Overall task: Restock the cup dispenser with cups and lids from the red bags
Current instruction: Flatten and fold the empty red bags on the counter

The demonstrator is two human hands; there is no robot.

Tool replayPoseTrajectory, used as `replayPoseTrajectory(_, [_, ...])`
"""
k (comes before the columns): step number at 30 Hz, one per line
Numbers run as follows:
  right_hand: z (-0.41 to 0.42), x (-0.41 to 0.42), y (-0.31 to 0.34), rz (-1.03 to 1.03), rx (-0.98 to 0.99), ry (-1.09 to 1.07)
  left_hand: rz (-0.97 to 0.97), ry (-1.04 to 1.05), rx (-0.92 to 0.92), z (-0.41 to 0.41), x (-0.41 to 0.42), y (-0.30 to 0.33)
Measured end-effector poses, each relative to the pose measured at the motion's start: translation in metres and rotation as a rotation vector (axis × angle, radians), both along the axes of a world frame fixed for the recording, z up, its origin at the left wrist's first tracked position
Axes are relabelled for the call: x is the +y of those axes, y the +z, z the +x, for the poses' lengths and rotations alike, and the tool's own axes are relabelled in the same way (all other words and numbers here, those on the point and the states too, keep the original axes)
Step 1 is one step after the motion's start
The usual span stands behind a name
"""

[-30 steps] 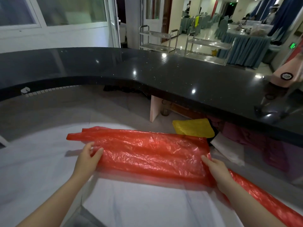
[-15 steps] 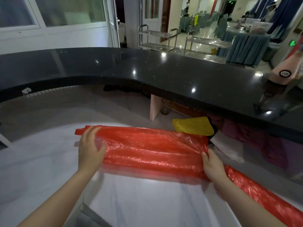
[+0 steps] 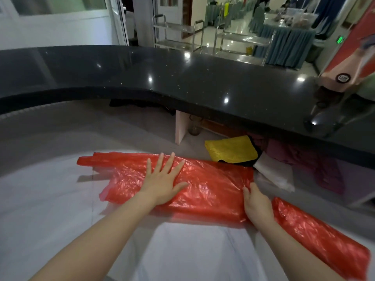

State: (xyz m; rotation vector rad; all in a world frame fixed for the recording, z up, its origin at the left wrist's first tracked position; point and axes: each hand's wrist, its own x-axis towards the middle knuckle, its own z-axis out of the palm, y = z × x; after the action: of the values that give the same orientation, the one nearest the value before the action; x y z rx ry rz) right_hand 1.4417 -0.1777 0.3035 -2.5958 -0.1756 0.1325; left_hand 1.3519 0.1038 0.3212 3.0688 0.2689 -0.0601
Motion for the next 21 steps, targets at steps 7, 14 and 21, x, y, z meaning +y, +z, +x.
replayPoseTrajectory(7, [0.0, 0.004, -0.009, -0.14, -0.105, -0.027, -0.033, 0.013, 0.118, 0.014, 0.03, -0.042])
replayPoseTrajectory(14, [-0.003, 0.003, -0.005, -0.095, -0.054, -0.081, -0.059, -0.005, 0.091, 0.016, 0.032, -0.049])
replayPoseTrajectory(21, [-0.007, 0.002, 0.005, -0.069, 0.021, -0.168, -0.047, -0.045, 0.1, 0.0, 0.033, -0.044])
